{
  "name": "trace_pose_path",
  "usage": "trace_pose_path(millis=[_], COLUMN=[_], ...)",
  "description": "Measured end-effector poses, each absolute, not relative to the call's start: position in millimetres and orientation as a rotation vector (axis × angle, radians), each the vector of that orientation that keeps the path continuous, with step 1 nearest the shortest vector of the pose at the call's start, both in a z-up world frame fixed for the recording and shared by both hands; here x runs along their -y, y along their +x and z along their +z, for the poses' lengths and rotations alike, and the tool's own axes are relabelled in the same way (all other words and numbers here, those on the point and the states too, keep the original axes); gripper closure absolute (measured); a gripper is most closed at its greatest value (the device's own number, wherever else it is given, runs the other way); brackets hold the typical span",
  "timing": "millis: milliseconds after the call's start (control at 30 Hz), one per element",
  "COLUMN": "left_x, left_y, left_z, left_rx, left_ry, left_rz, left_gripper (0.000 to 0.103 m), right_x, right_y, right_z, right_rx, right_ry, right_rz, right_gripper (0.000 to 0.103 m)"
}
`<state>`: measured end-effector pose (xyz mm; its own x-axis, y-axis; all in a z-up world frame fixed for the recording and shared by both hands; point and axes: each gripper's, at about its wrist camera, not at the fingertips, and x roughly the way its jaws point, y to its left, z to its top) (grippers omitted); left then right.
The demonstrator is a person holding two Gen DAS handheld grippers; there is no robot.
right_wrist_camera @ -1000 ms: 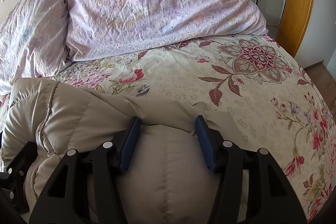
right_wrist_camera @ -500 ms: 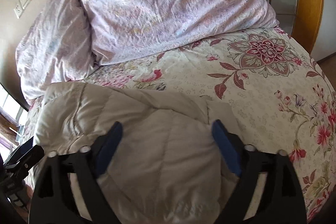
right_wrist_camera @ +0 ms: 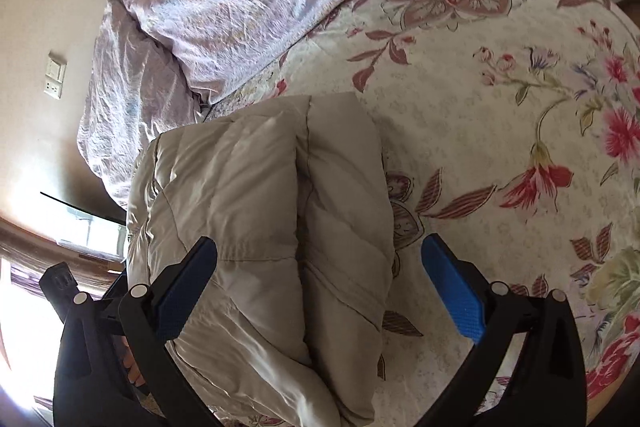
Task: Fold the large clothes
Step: 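Lift the folded beige jacket with both grippers and turn it over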
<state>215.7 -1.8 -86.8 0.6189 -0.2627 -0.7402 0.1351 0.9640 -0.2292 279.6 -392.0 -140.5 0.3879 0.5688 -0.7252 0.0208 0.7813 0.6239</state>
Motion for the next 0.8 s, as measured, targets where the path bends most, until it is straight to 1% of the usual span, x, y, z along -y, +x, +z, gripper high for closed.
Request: trace_pose_path(millis=[200,467,667,800], left_x=[3,-5,-22,-27], left_y=[218,223,234,238], left_z=[-90,-102,-122,-130], left_rx=[-0.884,-0.909,-0.965,-0.978], left_ry=[-0.179,-0.274,-0.457,-0.510], left_rz=[-0.238,-0.287,-0.384,-0.427], left_gripper=[0.002,0.002,0.002,0.002], right_x=[397,399,375,360], right_y=[284,287,293,297], right_z=[-162,-182,-180,-179], right_rx=[-1.197,-1.247,-1.299,-1.347], right_ry=[0.723,0.821,0.774,0.735], right_rz=[0.454,0.521,0.604,0.643], right_gripper=[0.001,0.001,0.001,0.001])
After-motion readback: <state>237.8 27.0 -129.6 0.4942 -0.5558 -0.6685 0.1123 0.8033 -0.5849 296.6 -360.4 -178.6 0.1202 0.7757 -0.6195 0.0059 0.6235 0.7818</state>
